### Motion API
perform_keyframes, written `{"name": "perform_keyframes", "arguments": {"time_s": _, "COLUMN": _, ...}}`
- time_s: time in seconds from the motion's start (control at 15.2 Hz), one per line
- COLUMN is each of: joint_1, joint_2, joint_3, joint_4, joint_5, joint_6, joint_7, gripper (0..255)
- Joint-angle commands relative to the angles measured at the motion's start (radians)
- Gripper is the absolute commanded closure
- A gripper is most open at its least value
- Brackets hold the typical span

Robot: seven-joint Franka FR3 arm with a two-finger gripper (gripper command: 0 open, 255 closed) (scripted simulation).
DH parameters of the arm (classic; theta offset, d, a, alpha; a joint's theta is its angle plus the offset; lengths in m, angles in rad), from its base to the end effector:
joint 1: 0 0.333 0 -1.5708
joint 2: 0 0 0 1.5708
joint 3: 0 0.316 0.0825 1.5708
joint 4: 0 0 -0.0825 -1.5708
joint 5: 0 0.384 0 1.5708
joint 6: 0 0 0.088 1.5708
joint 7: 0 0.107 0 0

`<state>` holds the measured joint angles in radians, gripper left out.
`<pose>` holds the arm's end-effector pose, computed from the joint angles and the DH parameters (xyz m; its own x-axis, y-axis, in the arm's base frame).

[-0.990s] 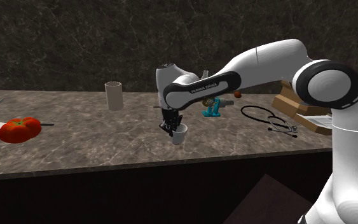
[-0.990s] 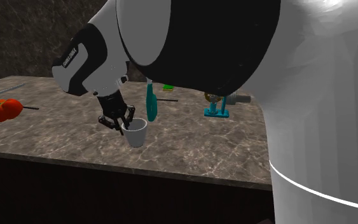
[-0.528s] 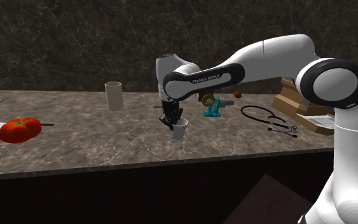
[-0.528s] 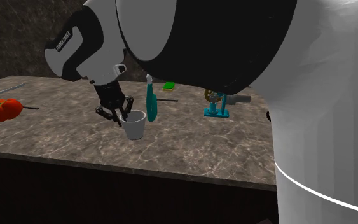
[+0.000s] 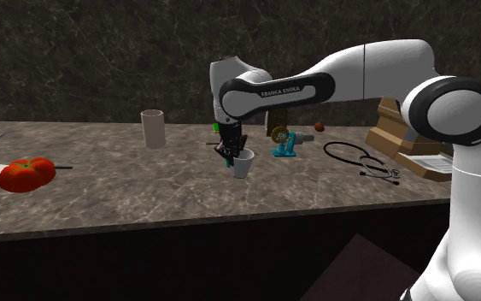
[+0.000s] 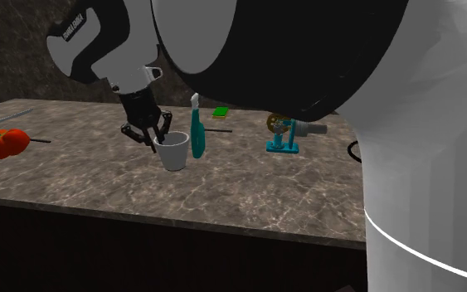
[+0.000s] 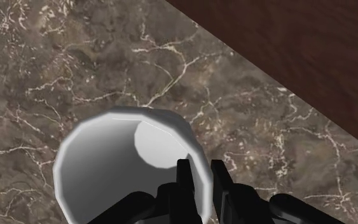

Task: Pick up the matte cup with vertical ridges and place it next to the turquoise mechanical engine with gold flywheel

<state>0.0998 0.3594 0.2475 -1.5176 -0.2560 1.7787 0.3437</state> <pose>0.6308 0.1832 0.4545 0.9981 0.0532 -0.0312 0.0579 -0.9822 0.1789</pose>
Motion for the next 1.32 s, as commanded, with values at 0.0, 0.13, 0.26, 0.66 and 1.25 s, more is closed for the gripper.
{"name": "perform_keyframes", "arguments": {"time_s": 0.0, "joint_1": 0.000, "joint_2": -0.002, "joint_3": 0.000, "joint_4": 0.024, "joint_5": 0.002, "joint_6": -0.025, "joint_7": -0.006, "gripper": 255}}
{"name": "perform_keyframes", "arguments": {"time_s": 0.13, "joint_1": 0.002, "joint_2": -0.004, "joint_3": 0.001, "joint_4": 0.048, "joint_5": 0.003, "joint_6": -0.051, "joint_7": -0.011, "gripper": 255}}
{"name": "perform_keyframes", "arguments": {"time_s": 0.26, "joint_1": 0.003, "joint_2": -0.005, "joint_3": 0.002, "joint_4": 0.073, "joint_5": 0.004, "joint_6": -0.076, "joint_7": -0.015, "gripper": 255}}
{"name": "perform_keyframes", "arguments": {"time_s": 0.66, "joint_1": 0.010, "joint_2": -0.001, "joint_3": 0.003, "joint_4": 0.159, "joint_5": 0.006, "joint_6": -0.157, "joint_7": -0.028, "gripper": 255}}
{"name": "perform_keyframes", "arguments": {"time_s": 1.25, "joint_1": 0.026, "joint_2": 0.026, "joint_3": 0.003, "joint_4": 0.321, "joint_5": 0.000, "joint_6": -0.291, "joint_7": -0.048, "gripper": 255}}
